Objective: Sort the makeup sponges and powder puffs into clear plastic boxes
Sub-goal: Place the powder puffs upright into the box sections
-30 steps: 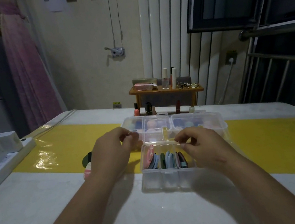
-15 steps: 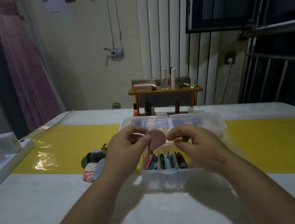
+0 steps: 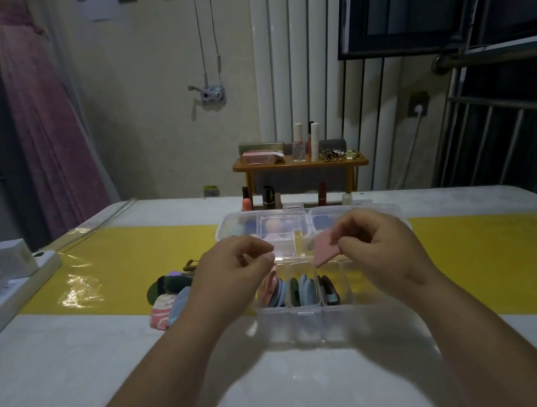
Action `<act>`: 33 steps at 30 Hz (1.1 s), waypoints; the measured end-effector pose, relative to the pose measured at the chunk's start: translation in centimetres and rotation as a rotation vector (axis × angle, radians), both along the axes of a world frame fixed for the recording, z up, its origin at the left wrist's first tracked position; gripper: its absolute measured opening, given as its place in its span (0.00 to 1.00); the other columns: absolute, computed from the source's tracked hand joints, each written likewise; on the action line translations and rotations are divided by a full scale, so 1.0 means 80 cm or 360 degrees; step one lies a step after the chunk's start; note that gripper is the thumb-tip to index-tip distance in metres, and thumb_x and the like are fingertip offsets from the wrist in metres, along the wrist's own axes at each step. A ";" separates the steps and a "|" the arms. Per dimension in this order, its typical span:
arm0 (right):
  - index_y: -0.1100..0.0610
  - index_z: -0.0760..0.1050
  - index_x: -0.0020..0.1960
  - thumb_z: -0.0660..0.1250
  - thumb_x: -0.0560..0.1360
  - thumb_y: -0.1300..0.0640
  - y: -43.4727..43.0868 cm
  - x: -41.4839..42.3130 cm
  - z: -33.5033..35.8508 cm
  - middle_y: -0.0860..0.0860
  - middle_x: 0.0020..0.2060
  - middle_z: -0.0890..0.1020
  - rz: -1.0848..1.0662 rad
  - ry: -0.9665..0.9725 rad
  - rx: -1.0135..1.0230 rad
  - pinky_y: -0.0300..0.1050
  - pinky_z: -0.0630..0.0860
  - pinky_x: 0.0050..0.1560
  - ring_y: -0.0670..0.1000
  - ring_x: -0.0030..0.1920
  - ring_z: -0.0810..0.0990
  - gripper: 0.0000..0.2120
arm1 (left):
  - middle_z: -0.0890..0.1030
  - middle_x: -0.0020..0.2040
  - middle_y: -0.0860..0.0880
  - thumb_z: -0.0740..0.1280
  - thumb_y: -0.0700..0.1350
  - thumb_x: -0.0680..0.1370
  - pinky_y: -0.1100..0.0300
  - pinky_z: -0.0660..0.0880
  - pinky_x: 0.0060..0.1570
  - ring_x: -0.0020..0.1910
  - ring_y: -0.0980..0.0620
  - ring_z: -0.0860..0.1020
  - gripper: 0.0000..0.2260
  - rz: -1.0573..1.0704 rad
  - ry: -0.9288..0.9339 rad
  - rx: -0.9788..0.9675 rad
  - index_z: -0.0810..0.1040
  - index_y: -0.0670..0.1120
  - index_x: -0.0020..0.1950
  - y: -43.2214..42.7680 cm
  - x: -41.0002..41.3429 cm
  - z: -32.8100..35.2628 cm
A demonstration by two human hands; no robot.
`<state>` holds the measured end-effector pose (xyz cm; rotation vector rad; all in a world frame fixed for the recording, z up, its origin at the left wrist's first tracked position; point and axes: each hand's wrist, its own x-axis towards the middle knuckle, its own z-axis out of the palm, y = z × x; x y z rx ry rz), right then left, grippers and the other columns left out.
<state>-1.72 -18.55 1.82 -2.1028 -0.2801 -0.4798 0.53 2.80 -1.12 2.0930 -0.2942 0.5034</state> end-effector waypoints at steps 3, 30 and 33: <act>0.53 0.78 0.38 0.63 0.71 0.64 -0.002 0.000 -0.001 0.51 0.33 0.84 -0.0020 0.0072 -0.0075 0.59 0.80 0.46 0.54 0.39 0.82 0.10 | 0.82 0.39 0.58 0.71 0.44 0.76 0.62 0.70 0.38 0.35 0.63 0.75 0.04 0.0035 0.0039 -0.0040 0.83 0.53 0.44 0.004 0.002 0.000; 0.44 0.78 0.34 0.71 0.73 0.58 0.007 0.003 -0.004 0.41 0.38 0.79 -0.0119 0.0388 -0.0740 0.37 0.74 0.40 0.42 0.40 0.76 0.11 | 0.83 0.39 0.55 0.71 0.44 0.75 0.60 0.74 0.40 0.40 0.58 0.78 0.03 0.0151 0.0156 -0.0100 0.84 0.51 0.44 0.011 0.004 0.002; 0.46 0.80 0.36 0.70 0.74 0.55 0.008 0.001 -0.006 0.42 0.37 0.80 -0.0097 0.0413 -0.0730 0.40 0.78 0.44 0.42 0.40 0.78 0.09 | 0.82 0.41 0.56 0.71 0.44 0.76 0.61 0.70 0.38 0.40 0.60 0.77 0.03 0.0169 0.0180 -0.0090 0.84 0.51 0.45 0.016 0.004 0.003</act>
